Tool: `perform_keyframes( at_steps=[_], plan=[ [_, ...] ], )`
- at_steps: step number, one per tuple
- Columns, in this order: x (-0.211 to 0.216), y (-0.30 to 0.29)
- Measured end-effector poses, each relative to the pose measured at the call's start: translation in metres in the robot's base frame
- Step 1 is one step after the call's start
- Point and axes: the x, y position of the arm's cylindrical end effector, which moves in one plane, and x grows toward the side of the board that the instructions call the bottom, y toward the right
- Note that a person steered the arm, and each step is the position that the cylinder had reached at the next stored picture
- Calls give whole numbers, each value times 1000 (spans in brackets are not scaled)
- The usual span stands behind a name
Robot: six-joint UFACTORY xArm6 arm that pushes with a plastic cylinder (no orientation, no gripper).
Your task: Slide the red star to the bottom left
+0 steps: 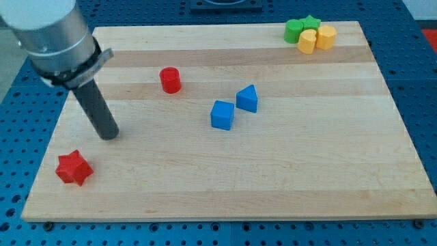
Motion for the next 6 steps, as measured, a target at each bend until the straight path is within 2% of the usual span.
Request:
perform_keyframes(
  at_steps=[1, 2, 3, 4, 6],
  plan=[
    [-43, -29],
    [-113, -26],
    [-175, 18],
    [-178, 78],
    [-72, 63]
  ],
)
